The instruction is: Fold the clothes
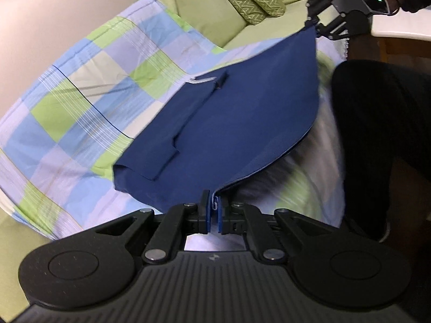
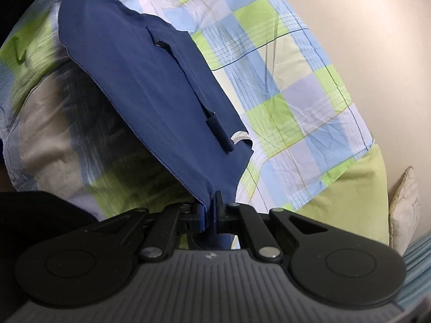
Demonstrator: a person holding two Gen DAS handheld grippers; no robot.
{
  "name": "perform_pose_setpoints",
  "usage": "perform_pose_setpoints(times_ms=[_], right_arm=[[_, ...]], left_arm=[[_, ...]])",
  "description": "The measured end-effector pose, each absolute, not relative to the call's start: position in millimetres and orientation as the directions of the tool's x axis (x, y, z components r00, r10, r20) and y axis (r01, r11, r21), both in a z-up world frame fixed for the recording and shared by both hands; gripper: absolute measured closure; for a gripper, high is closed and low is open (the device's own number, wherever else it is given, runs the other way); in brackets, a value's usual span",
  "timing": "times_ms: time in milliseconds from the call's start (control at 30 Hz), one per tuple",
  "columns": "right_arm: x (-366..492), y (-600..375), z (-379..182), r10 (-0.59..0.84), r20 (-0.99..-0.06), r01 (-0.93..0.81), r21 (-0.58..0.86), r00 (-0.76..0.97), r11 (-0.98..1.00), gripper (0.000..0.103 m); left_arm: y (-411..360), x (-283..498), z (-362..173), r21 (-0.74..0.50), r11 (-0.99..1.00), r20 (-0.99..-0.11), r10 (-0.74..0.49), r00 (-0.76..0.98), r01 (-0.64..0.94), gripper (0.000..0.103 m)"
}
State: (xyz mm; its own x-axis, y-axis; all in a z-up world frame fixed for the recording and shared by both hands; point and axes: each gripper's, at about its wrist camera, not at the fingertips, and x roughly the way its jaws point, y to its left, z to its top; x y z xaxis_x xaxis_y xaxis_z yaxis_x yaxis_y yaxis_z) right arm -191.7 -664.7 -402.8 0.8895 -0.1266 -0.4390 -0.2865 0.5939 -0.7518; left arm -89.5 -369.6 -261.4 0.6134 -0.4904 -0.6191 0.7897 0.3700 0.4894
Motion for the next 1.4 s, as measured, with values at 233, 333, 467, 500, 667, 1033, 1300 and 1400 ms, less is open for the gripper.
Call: perform_pose_setpoints(times_ms=[233,333,467,500,667,1033,1300,1400], right_arm=[[-228,-653,-388,-0.101,-0.445,-0.29,-0.722,0.89,0.628,0.102],[-233,-652,-377,-0.089,-0.445,-0.29,-0.711,0.891,0.64,0.102],[-219,-661,-357,-0.089,-0.428,-0.279,-0.717,0.899,0.639,0.102],[-218,-662,-353,-0.088,-0.428,-0.277,-0.714,0.899,0.643,0.102],[-195,-677,-331,-0.091,-0.419,-0.268,-0.717,0.903,0.644,0.102],[-76,-723,-292,-0.073,-0.464,-0.321,-0.71,0.883,0.626,0.103],[82,-764,-325,-0.053,-0.635,-0.422,-0.571,0.771,0.704,0.103],[146,-773,-363,-0.054,-0.693,-0.443,-0.517,0.719,0.733,0.102]], left_arm=[[-355,-109,-241,0.412,0.448,-0.597,-0.524,0.607,0.793,0.102],[-352,-94,-222,0.401,0.489,-0.568,-0.53,0.629,0.774,0.102],[-350,-57,-191,0.393,0.532,-0.541,-0.526,0.657,0.75,0.102],[-351,-51,-187,0.39,0.537,-0.54,-0.525,0.659,0.748,0.102],[-353,-27,-171,0.38,0.556,-0.535,-0.519,0.666,0.739,0.102],[-376,123,-166,0.327,0.607,-0.567,-0.487,0.664,0.724,0.102],[-402,269,-238,0.264,0.629,-0.661,-0.434,0.612,0.731,0.102],[-410,298,-272,0.236,0.638,-0.71,-0.402,0.578,0.733,0.102]])
